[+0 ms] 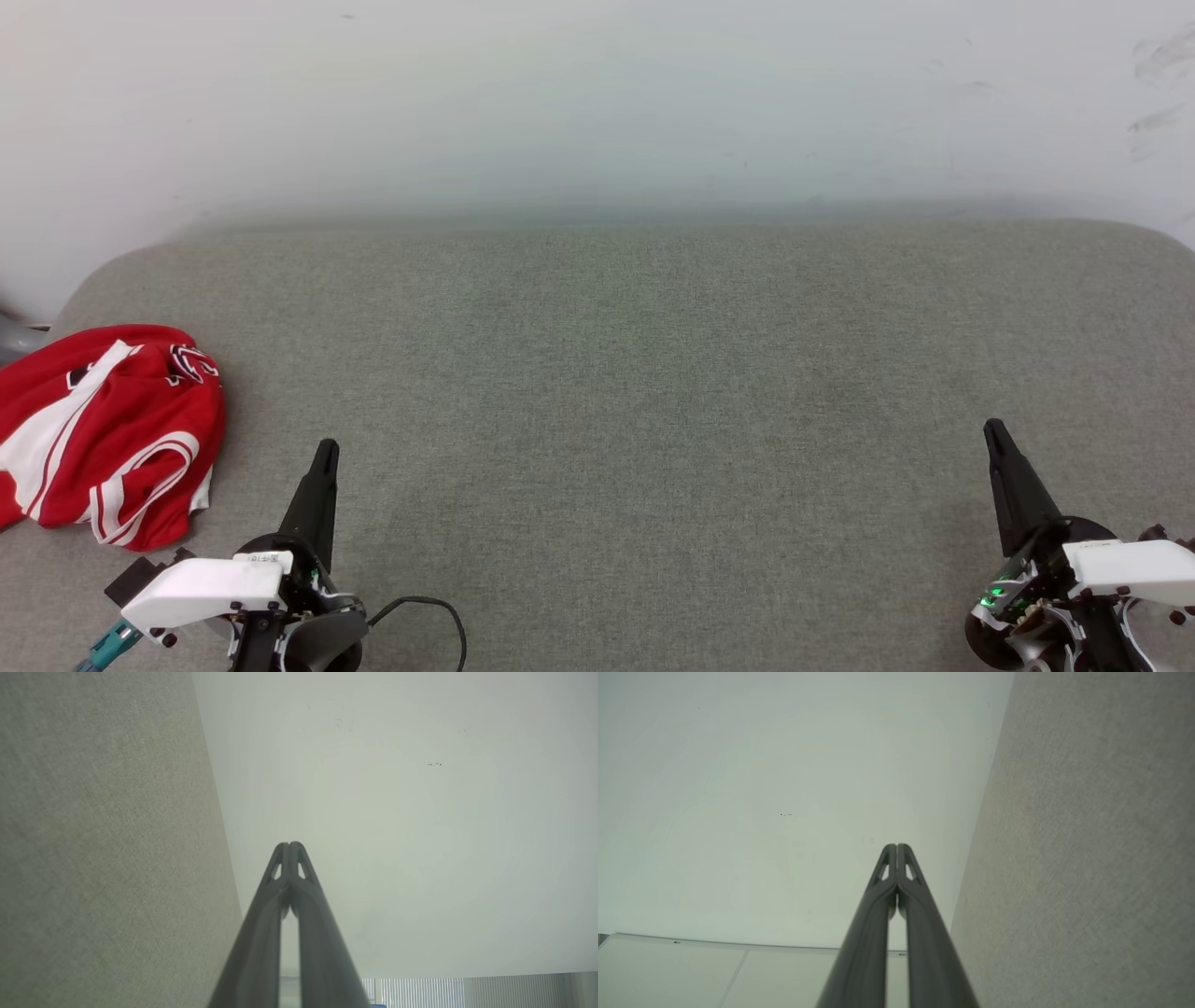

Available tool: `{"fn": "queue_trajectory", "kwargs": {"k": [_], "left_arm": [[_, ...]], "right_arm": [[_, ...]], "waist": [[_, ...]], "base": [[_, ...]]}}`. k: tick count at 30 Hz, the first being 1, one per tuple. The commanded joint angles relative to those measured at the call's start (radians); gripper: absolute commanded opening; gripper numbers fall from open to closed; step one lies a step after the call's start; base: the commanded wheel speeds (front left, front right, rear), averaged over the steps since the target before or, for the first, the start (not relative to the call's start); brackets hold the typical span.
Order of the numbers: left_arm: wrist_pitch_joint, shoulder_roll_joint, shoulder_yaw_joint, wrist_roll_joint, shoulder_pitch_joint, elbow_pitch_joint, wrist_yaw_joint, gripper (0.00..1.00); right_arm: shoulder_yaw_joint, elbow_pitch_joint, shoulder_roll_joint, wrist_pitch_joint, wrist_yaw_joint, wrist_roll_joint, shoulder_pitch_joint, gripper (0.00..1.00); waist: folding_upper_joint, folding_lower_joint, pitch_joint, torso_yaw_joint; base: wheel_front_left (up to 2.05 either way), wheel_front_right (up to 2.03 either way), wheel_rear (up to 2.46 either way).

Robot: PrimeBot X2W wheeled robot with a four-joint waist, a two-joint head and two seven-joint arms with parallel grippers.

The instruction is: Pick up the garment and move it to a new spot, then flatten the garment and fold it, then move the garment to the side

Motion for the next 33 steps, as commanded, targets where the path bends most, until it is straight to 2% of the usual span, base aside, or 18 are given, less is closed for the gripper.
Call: {"fn": "queue_trajectory", "kwargs": {"k": [1, 33], "left_arm": [[0.002, 0.001, 0.002, 0.0, -0.006, -0.001, -0.004, 0.0], [0.002, 0.001, 0.002, 0.0, -0.006, -0.001, -0.004, 0.0]], "right_arm": [[0.0, 0.0, 0.004, 0.001, 0.0, -0.005, -0.012, 0.0], [0.001, 0.0, 0.004, 0.001, 0.0, -0.005, -0.012, 0.0]], "waist": [[0.0, 0.0, 0.0, 0.0], [0.0, 0.0, 0.0, 0.0]], "base": [[0.0, 0.0, 0.0], [0.0, 0.0, 0.0]]}}
